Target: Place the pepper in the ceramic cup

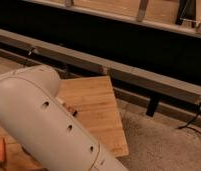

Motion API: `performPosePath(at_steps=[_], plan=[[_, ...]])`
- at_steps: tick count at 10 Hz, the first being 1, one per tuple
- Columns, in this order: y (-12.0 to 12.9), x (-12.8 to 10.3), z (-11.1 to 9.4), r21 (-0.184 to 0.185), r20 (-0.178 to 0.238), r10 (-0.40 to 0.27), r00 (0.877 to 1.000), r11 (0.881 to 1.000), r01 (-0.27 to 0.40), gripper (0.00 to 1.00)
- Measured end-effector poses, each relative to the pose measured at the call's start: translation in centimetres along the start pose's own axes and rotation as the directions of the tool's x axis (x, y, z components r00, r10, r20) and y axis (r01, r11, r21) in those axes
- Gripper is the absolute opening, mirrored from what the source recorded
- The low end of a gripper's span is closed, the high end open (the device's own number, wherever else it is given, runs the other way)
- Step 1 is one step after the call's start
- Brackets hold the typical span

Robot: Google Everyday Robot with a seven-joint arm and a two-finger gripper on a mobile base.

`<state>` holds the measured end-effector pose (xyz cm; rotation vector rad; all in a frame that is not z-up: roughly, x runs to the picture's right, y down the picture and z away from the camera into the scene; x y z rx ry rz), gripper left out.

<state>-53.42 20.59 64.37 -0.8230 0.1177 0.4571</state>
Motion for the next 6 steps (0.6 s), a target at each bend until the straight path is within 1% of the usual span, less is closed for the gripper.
performPosePath(at_steps=[1,4,6], plan=[[0.1,0.4,0.4,0.004,-0.01,0.026,1.0,1.0,-0.026,0.65],[0.8,1.0,1.5,0.003,-0.013,0.076,0.997,0.997,-0.076,0.65],[1.4,1.5,2.8,-0.002,-0.024,0.099,0.995,0.995,-0.099,0.65]])
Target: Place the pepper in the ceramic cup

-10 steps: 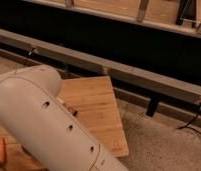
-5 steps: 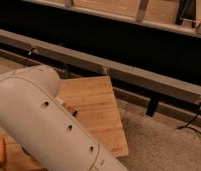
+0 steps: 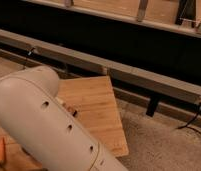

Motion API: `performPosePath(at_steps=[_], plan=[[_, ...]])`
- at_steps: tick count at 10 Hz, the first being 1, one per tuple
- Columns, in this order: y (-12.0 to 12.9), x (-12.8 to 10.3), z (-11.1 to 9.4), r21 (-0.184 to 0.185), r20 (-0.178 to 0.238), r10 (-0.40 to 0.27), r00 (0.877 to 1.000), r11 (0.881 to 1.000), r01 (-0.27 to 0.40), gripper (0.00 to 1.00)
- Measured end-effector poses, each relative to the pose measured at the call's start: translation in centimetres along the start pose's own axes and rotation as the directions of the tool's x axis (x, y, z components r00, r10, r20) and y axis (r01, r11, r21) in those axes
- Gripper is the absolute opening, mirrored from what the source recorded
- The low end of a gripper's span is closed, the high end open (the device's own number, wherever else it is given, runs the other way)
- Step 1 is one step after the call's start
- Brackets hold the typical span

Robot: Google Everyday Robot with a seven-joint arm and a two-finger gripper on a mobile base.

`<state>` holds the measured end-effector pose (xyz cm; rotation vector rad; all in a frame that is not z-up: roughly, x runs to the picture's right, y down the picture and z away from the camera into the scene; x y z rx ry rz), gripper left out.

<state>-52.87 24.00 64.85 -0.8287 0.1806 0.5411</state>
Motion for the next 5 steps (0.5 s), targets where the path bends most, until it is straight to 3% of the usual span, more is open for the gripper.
performPosePath(at_steps=[5], plan=[[0.5,1.0,2.9,-0.012,-0.041,0.019,0.999,1.0,-0.019,0.65]])
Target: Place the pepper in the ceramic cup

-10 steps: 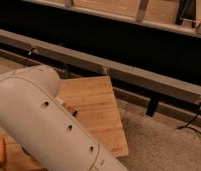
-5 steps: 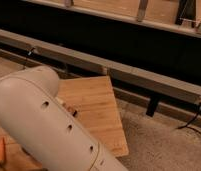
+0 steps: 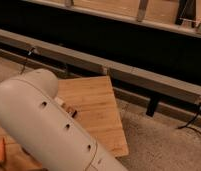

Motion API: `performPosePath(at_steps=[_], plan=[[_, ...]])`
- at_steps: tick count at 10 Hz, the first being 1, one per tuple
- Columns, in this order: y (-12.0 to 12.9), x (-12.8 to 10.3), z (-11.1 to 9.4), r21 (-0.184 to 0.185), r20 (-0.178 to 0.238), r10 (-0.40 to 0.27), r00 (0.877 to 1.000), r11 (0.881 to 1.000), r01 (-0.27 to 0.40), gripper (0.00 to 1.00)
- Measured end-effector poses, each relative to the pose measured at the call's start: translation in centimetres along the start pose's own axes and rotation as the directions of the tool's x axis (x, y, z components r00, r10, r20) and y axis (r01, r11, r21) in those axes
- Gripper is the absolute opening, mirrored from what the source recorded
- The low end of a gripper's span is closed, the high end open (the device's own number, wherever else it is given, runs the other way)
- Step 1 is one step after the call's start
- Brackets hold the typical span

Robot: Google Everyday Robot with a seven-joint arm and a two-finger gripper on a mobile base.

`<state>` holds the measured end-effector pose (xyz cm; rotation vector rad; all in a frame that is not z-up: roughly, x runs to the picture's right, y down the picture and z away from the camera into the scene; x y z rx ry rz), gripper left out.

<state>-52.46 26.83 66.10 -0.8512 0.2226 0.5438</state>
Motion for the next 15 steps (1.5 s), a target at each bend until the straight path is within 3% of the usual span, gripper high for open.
performPosePath(at_steps=[6,15], plan=[[-0.1,1.0,4.2,-0.029,-0.068,0.025,0.997,0.999,-0.027,0.65],[-1.6,-0.6,7.6,-0.019,-0.122,0.02,0.992,1.0,-0.023,0.65]])
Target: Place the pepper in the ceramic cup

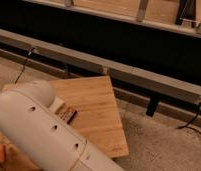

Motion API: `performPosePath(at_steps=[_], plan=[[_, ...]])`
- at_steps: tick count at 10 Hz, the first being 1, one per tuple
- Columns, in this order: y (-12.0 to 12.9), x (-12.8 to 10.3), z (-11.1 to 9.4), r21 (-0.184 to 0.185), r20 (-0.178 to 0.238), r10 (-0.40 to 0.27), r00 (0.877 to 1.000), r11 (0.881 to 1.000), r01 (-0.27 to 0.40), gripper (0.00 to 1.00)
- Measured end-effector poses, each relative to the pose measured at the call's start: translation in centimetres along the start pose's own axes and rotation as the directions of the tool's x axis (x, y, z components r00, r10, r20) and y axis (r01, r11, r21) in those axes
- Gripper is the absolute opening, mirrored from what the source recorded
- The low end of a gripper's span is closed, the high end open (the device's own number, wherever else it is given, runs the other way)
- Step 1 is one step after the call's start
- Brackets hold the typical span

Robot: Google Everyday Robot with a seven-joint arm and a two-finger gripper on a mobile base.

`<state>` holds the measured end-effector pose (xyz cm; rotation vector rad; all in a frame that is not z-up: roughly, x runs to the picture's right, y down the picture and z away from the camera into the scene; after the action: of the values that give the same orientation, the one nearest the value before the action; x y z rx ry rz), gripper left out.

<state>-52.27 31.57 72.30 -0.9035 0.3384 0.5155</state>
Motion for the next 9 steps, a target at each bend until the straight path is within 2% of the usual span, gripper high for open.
performPosePath(at_steps=[8,9], plan=[[-0.1,-0.4,1.4,-0.004,-0.033,-0.005,0.999,1.0,0.005,0.65],[-0.1,-0.3,1.5,-0.005,-0.036,-0.004,0.999,1.0,0.004,0.63]])
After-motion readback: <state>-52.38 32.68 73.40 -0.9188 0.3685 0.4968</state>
